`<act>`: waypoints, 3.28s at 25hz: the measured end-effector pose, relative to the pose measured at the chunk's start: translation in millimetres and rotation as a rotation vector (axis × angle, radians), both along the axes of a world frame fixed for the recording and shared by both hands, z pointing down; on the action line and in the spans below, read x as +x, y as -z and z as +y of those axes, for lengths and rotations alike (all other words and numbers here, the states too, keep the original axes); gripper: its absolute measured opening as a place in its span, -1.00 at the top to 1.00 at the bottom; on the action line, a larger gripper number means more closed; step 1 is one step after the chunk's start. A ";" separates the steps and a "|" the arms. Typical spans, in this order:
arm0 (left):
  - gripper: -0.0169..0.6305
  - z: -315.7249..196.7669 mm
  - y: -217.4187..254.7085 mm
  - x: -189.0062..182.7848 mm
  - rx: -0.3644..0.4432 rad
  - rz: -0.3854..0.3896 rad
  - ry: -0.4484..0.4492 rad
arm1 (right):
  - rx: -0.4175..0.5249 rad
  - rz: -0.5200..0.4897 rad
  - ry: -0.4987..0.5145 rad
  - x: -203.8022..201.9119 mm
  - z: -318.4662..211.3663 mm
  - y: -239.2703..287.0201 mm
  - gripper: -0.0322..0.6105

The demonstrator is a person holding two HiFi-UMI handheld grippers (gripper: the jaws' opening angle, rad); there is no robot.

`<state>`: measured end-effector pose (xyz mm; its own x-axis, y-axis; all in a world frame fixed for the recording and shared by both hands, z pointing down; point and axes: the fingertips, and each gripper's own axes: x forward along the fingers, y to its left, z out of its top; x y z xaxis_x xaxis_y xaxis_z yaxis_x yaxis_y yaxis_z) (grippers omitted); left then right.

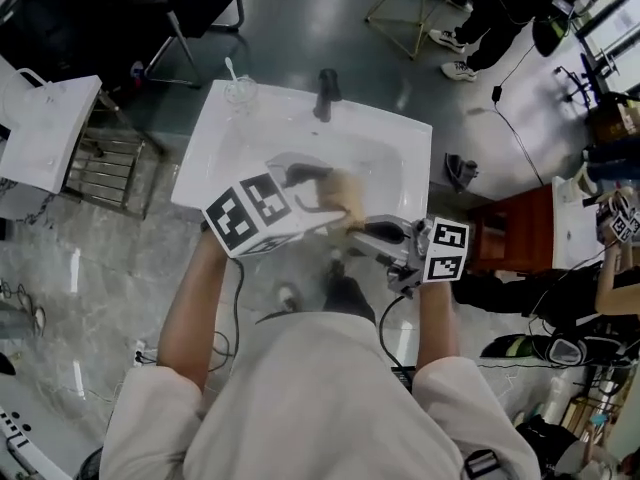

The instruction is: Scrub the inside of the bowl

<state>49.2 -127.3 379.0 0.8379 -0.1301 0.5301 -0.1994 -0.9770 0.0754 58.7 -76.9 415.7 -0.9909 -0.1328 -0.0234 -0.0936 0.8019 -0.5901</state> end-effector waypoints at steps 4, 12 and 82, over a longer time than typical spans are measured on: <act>0.15 8.4 18.7 13.1 -0.019 0.058 -0.061 | 0.062 -0.042 -0.004 20.4 17.1 22.3 0.83; 0.15 30.7 34.5 25.9 -0.139 0.178 -0.215 | 0.163 -0.106 0.063 43.8 57.3 49.4 0.81; 0.16 17.1 62.9 -17.1 0.159 0.398 0.260 | 0.469 0.257 -0.183 -1.1 29.4 49.6 0.84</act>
